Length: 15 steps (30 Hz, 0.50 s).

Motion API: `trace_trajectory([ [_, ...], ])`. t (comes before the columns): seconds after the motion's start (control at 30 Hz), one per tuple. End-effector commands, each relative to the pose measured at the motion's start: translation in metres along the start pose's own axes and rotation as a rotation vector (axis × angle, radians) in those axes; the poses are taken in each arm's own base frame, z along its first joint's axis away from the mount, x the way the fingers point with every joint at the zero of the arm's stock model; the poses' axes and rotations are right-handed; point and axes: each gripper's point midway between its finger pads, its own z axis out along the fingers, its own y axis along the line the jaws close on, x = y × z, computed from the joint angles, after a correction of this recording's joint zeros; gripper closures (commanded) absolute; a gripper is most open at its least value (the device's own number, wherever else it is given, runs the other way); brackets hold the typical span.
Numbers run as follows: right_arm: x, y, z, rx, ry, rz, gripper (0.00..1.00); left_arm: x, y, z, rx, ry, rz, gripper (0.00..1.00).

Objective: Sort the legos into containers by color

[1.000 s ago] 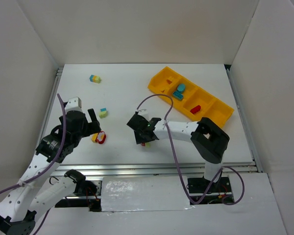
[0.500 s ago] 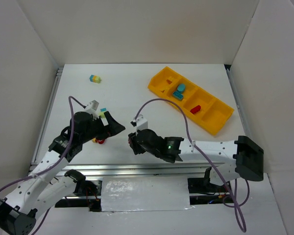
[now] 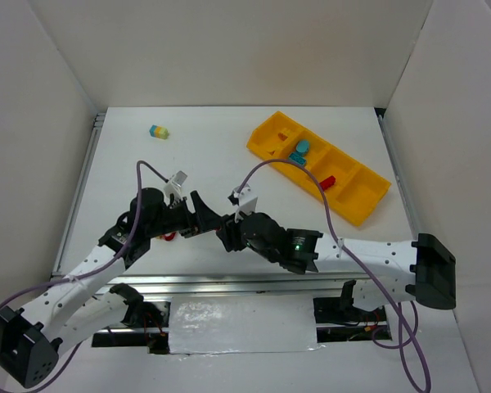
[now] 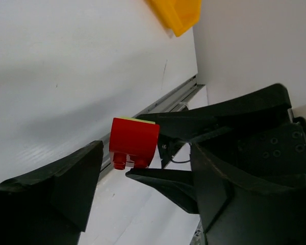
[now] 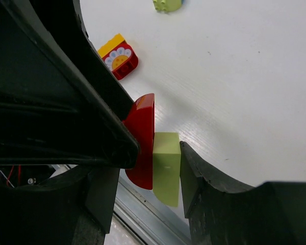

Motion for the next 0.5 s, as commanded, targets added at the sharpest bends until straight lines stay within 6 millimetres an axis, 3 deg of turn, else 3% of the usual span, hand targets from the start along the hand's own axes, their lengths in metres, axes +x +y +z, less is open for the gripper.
trace_trajectory([
  [0.0, -0.038, 0.008, -0.001, 0.011, -0.104, 0.033, 1.00, -0.002, -0.024, 0.003, 0.101, -0.002, 0.032, 0.22],
  [0.07, -0.036, 0.005, 0.001, 0.040, -0.092, 0.033, 1.00, 0.002, -0.025, 0.004, 0.107, 0.010, 0.033, 0.38],
  [0.1, -0.037, 0.004, 0.002, 0.050, -0.093, 0.036, 1.00, 0.003, -0.025, 0.005, 0.109, 0.013, 0.032, 0.52],
  [0.2, -0.041, 0.003, 0.005, 0.080, -0.088, 0.037, 1.00, 0.005, -0.023, 0.008, 0.104, 0.022, 0.037, 0.54],
  [0.27, -0.044, 0.007, 0.005, 0.066, -0.091, 0.047, 1.00, 0.006, -0.024, 0.009, 0.112, 0.034, 0.044, 0.70],
  [0.3, -0.047, 0.009, 0.004, 0.055, -0.102, 0.058, 1.00, 0.007, -0.023, 0.010, 0.111, 0.040, 0.044, 0.83],
  [0.4, -0.047, 0.014, 0.001, 0.017, -0.103, 0.067, 0.96, 0.006, -0.027, 0.009, 0.124, 0.035, 0.065, 1.00],
  [0.43, -0.046, 0.016, 0.000, 0.003, -0.101, 0.067, 0.86, 0.004, -0.028, 0.009, 0.125, 0.029, 0.075, 1.00],
  [0.47, -0.044, 0.020, 0.000, -0.030, -0.087, 0.065, 0.36, 0.001, -0.028, 0.008, 0.116, 0.014, 0.084, 1.00],
])
